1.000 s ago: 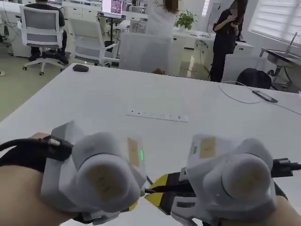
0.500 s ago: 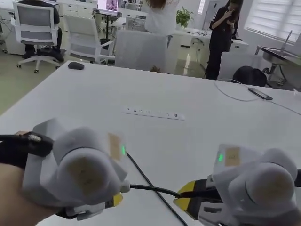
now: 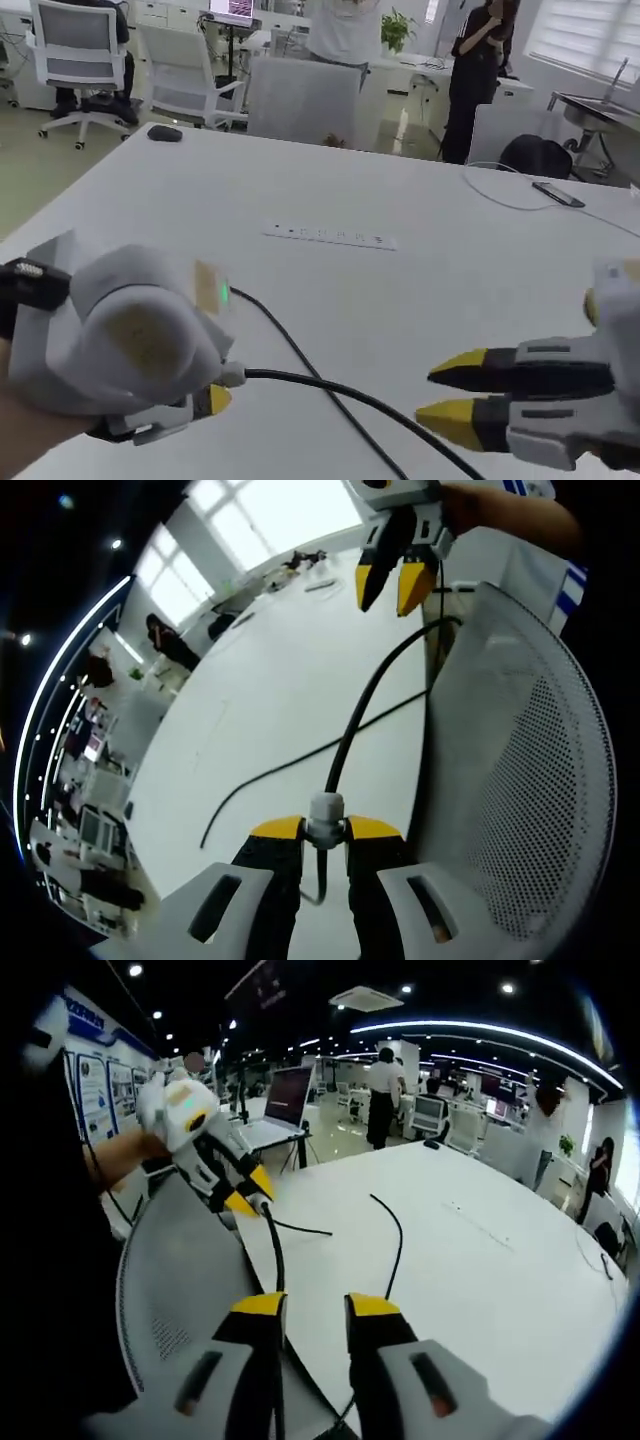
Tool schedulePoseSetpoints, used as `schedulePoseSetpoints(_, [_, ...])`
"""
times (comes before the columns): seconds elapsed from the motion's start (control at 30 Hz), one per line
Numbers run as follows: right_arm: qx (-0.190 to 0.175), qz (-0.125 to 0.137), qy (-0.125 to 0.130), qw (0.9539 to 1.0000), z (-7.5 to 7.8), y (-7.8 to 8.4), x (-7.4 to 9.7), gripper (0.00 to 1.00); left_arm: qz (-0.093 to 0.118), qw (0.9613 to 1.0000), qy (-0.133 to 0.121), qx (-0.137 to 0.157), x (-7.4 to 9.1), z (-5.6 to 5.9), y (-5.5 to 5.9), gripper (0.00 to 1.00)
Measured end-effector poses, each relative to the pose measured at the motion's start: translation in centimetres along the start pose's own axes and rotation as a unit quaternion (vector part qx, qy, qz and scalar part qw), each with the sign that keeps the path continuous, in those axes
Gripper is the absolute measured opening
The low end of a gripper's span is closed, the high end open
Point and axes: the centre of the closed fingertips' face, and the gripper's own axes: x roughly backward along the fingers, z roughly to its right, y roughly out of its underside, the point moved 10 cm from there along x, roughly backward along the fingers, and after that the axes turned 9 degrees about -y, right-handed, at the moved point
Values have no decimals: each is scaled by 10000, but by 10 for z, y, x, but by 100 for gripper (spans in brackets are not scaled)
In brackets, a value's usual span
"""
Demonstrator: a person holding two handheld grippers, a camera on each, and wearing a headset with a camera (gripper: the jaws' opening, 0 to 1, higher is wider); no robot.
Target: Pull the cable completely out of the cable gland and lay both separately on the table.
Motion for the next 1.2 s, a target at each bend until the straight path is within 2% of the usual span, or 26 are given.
schedulePoseSetpoints(0.07, [-178,195,59,9996,6,0,8,24,-36,10000,-26,13,1,-1,3,16])
schedulePoseSetpoints(0.1, [-280,178,248,9991,12,3,12,23,-46,10000,-33,15,1,-1,4,16])
schedulePoseSetpoints(0.13, [-355,52,468,9983,20,10,13,22,-46,10000,-45,18,2,-1,4,17])
schedulePoseSetpoints(0.17, [-409,-77,566,9975,25,17,14,20,-39,10000,-52,23,3,-1,4,17])
schedulePoseSetpoints(0.2, [-485,-299,704,9959,31,26,12,18,-26,10000,-70,35,4,-2,4,17])
schedulePoseSetpoints(0.27, [-592,-910,1023,9888,45,54,6,17,0,9999,-99,45,6,-2,3,17])
schedulePoseSetpoints(0.3, [-550,-1347,1065,9836,50,73,-2,17,6,9999,-104,50,7,-2,3,17])
schedulePoseSetpoints(0.33, [-544,-1561,1041,9807,54,86,-9,16,11,9999,-106,48,7,-2,3,17])
schedulePoseSetpoints(0.37, [-701,-1790,924,9770,56,104,-18,16,12,9999,-109,42,7,-1,3,17])
schedulePoseSetpoints(0.4, [-783,-1909,861,9747,60,118,-24,17,8,9999,-105,39,7,-1,3,17])
schedulePoseSetpoints(0.43, [-879,-2101,789,9705,60,133,-32,17,-5,10000,-90,41,7,0,4,17])
schedulePoseSetpoints(0.5, [-993,-2362,600,9648,60,152,-41,17,-25,10000,-87,41,7,1,4,17])
schedulePoseSetpoints(0.53, [-1037,-2421,465,9636,58,162,-47,17,-28,9999,-92,42,8,1,4,17])
schedulePoseSetpoints(0.57, [-1054,-2454,441,9627,57,165,-50,17,-26,9999,-95,38,8,2,4,17])
schedulePoseSetpoints(0.6, [-1003,-2545,296,9614,54,168,-54,16,-26,9999,-93,41,9,2,5,17])
schedulePoseSetpoints(0.63, [-958,-2545,213,9621,53,169,-58,14,-30,9999,-92,40,9,3,5,17])
schedulePoseSetpoints(0.7, [-1000,-2620,204,9597,53,174,-65,14,-58,9999,-86,31,10,4,5,17])
schedulePoseSetpoints(0.73, [-874,-2874,225,9535,55,177,-66,16,-69,9999,-82,31,10,4,5,17])
schedulePoseSetpoints(0.83, [-622,-3150,250,9467,60,181,-70,12,-77,9999,-68,30,11,5,5,17])
schedulePoseSetpoints(0.87, [-595,-3253,246,9434,62,183,-70,10,-57,10000,-36,26,12,6,5,17])
schedulePoseSetpoints(0.9, [-787,-3328,371,9390,68,187,-70,7,-43,10000,-21,37,12,7,5,17])
schedulePoseSetpoints(0.93, [-865,-3183,184,9439,71,183,-69,6,-38,10000,-10,70,13,8,5,17])
schedulePoseSetpoints(0.97, [-986,-3059,431,9460,78,184,-69,6,-42,10000,0,68,13,8,5,17])
schedulePoseSetpoints(1.03, [-948,-3031,596,9464,89,183,-67,5,-82,9999,10,72,13,10,6,17])
schedulePoseSetpoints(1.13, [-768,-3152,864,9420,113,178,-66,5,-99,9999,4,91,13,12,4,17])
schedulePoseSetpoints(1.2, [-567,-3283,1100,9364,135,173,-65,5,-99,9999,22,86,14,15,1,17])
